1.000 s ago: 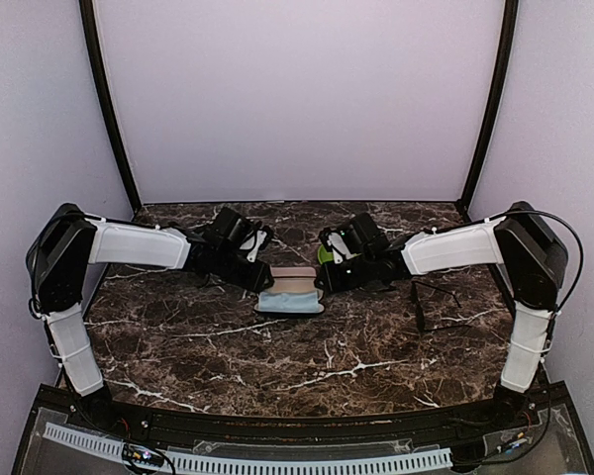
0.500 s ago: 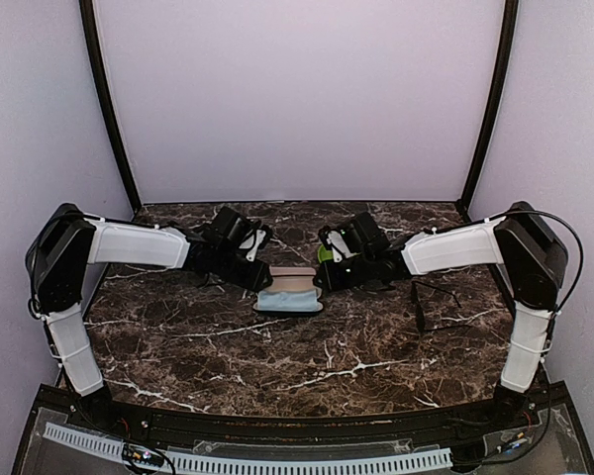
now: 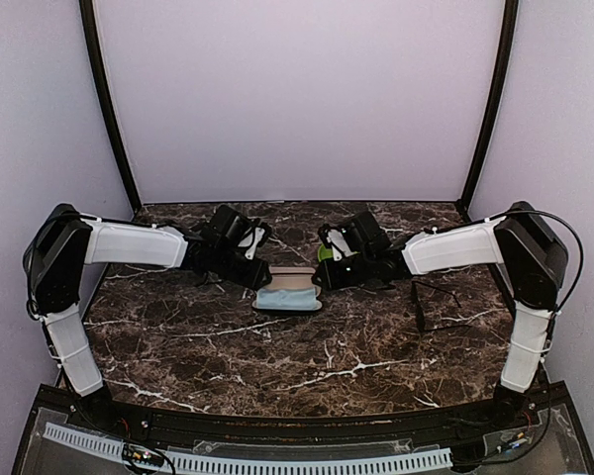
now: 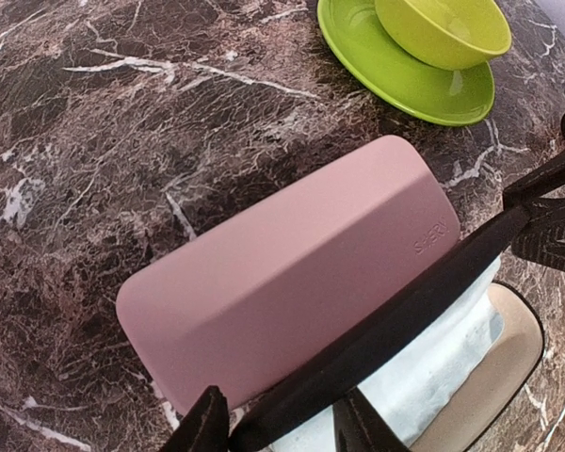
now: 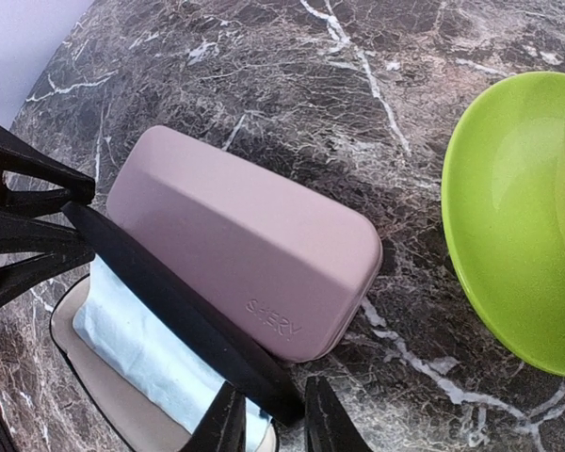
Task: Organize the sunglasses
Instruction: Adjust the case with sunglasses at the center of the board.
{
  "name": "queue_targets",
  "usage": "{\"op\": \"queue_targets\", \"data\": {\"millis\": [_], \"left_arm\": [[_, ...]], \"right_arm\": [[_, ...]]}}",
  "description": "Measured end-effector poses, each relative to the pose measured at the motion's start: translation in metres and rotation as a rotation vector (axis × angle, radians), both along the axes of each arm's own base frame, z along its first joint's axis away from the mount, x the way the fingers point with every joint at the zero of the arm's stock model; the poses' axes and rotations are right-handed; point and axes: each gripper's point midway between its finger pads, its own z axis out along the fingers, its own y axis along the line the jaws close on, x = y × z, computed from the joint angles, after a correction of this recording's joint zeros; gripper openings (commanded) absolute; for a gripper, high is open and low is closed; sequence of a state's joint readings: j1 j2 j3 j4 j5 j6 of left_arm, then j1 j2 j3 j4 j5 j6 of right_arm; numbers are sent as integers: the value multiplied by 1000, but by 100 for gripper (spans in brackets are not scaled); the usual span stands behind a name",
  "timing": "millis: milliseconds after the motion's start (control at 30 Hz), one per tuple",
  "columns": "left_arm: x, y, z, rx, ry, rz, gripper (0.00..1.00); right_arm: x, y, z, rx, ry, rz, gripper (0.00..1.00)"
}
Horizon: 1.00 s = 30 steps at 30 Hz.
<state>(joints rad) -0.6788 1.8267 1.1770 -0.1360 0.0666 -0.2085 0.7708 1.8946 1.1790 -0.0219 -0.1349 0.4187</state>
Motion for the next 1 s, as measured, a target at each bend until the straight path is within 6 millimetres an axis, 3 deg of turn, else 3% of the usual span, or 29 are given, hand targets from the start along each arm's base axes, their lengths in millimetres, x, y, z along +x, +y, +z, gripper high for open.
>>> {"op": "queue_targets", "data": {"millis": [333, 567, 833, 1000], "left_arm": [[-5, 2, -7, 0, 13, -6, 41], [-5, 0, -8, -13, 9, -11, 43], [-4, -1, 1, -31, -10, -9, 45], [-6, 2, 8, -38, -24, -5, 46]], "right_arm": [[-7, -1, -8, 7, 0, 27, 26], [-9, -3, -12, 2, 6, 32, 33], [-17, -10, -8, 6, 4, 28, 41], [-33, -19, -15, -4, 31, 27, 42]]}}
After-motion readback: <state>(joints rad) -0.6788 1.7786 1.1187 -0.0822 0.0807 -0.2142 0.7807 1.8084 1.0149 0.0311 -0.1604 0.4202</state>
